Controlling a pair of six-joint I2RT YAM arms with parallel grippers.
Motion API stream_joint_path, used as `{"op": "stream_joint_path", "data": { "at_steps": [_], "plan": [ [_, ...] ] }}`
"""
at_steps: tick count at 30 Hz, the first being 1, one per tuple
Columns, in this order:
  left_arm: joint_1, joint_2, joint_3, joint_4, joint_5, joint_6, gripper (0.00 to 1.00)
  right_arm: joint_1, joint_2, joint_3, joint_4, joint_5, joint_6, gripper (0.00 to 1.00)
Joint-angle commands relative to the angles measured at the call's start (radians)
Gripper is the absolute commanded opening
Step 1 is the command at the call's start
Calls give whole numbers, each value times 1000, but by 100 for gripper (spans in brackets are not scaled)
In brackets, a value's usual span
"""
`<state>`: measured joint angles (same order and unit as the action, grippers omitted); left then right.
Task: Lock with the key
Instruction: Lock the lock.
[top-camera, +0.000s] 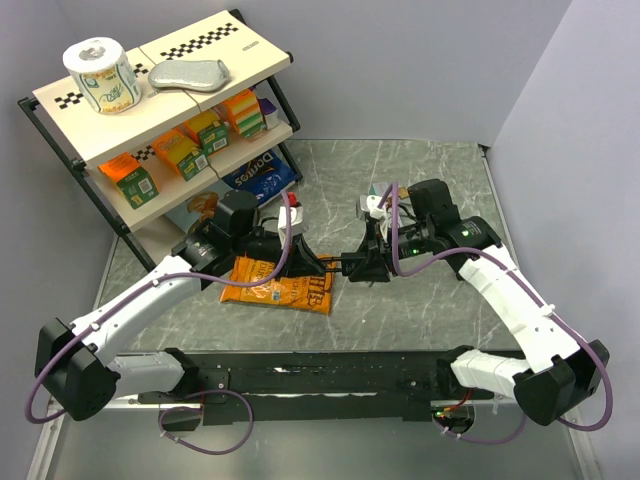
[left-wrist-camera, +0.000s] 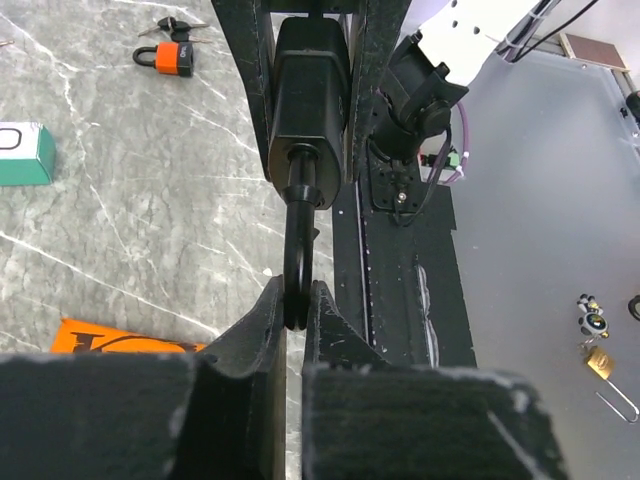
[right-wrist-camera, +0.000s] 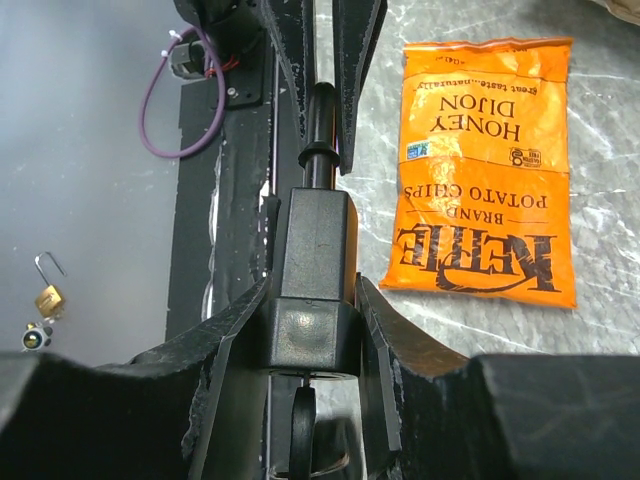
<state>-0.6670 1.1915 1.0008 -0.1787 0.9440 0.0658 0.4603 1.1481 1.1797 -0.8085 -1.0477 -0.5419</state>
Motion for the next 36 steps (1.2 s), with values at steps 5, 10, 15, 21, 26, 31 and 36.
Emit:
{"op": "stream_joint_path", "data": {
  "at_steps": [5,10,15,21,26,31,36],
  "plan": [
    [-32,42,28,168,85,-106,1,32,-19,31,184,-84,56,0],
    [-78,68,50,258,64,-148,1,67,-5,11,242,-92,79,0],
    [-109,98,73,373,27,-211,1,115,12,-18,314,-106,121,0],
    [-123,129,88,516,12,-322,1,169,35,-48,379,-120,160,0],
    [-131,126,79,527,10,-319,1,175,44,-54,433,-132,197,0],
    [-135,105,52,515,13,-328,1,175,47,-45,396,-141,169,0],
    [-56,42,10,429,19,-324,1,86,12,-48,284,-144,112,0]
  ]
}}
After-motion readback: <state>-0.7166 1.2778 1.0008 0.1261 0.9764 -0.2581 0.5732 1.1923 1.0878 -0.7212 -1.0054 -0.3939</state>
